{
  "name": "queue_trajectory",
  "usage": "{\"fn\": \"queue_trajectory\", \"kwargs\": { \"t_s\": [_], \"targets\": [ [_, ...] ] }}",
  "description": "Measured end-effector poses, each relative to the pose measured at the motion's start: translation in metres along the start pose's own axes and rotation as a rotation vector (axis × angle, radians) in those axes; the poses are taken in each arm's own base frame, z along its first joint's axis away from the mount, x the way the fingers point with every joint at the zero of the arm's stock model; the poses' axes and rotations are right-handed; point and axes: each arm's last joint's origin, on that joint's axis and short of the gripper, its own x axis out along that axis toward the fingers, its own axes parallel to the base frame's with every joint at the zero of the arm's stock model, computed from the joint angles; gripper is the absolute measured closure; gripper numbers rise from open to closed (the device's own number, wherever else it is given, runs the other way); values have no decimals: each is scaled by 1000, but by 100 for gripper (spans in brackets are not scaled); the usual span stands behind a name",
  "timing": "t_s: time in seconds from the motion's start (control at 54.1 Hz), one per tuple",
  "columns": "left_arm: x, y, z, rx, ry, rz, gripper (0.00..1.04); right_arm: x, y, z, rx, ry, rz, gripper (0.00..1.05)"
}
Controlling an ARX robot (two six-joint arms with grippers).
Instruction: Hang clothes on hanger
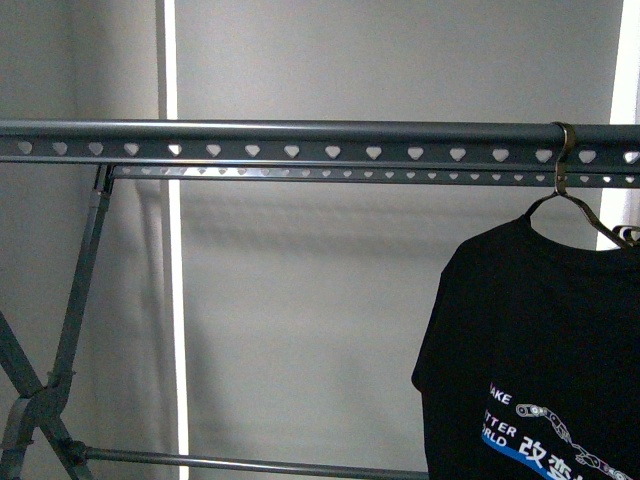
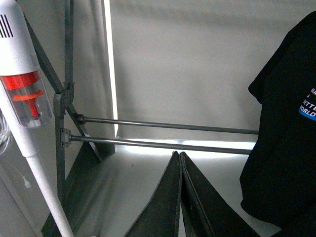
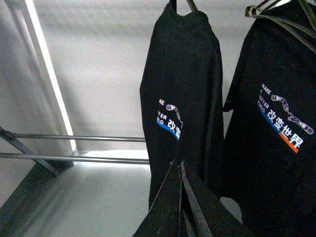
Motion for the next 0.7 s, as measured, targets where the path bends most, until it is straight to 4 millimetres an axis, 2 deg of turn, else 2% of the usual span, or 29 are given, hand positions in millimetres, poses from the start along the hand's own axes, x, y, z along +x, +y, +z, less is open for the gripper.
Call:
{"fn": "queue_trajectory", "kwargs": {
  "t_s": [0.129,0.203,0.314,0.351,0.591,0.702],
  "targets": [
    [0,0,0,0,0,0,101,0,0,-3,0,-2,0,102],
    [0,0,0,0,0,0,101,0,0,-13,0,-3,-1,102],
    [0,0,0,0,0,0,101,0,0,-14,0,-3,-1,102],
    [0,0,0,0,0,0,94,0,0,-14,-1,-3,-1,100],
    [0,0,0,0,0,0,39,0,0,-14,-1,-3,-1,46],
    [0,0,0,0,0,0,19,0,0,-14,-1,-3,-1,26]
  ]
}}
